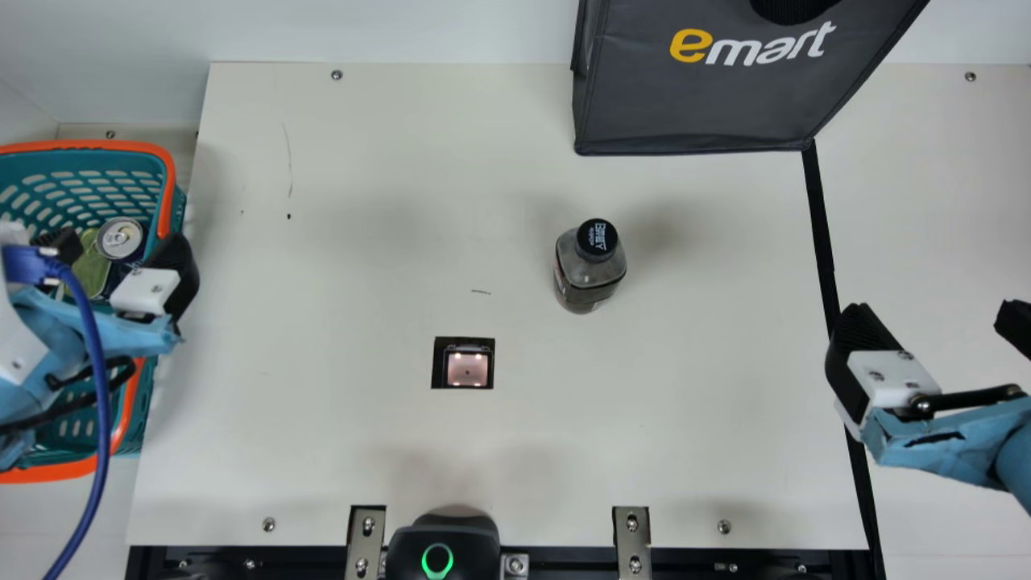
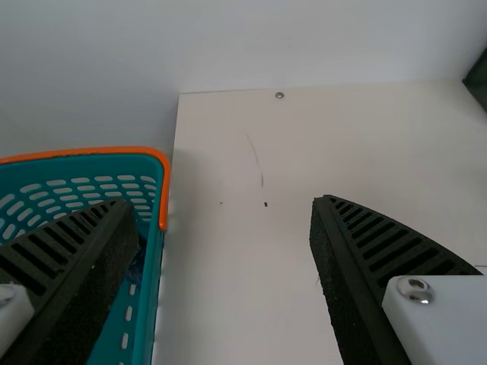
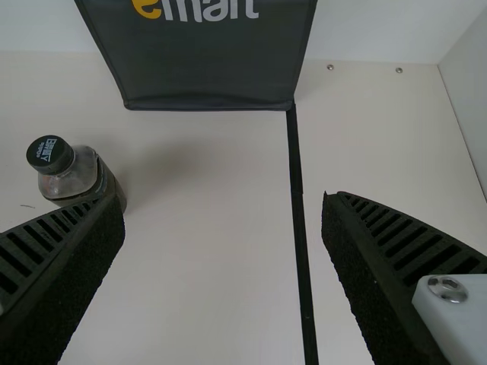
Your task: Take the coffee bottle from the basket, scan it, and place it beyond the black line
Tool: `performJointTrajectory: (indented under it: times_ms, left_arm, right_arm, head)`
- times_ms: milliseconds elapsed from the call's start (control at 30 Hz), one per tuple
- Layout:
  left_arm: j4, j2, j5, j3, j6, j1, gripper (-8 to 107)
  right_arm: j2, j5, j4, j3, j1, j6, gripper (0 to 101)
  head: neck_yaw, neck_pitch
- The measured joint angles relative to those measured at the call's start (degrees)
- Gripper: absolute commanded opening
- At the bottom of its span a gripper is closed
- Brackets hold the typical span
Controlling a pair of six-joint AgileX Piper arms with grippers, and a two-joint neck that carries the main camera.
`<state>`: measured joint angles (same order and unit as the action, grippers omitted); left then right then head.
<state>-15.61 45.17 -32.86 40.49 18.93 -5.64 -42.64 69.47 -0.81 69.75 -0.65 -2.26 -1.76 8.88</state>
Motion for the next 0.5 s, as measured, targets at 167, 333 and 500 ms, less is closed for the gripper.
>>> performJointTrajectory:
  times_ms: [167, 333, 500]
  left_arm:
    - [0.8, -2.6, -0.3, -2.4, 0.5, 0.0, 90]
    - [1.6, -4.8, -0.3, -4.1, 0.8, 0.0, 90]
    - [2.4, -6.9, -1.2, -5.0, 0.1, 0.0, 90]
  right_arm:
    - [0.0, 0.0, 0.0, 0.0, 0.0, 0.0, 91]
    - [0.0, -0.1, 0.0, 0.0, 0.0, 0.0, 91]
    - [0.0, -0.1, 0.0, 0.0, 0.0, 0.0, 91]
  head:
    - [0.1, 0.0]
    - [0.1, 0.0]
    - [0.1, 0.0]
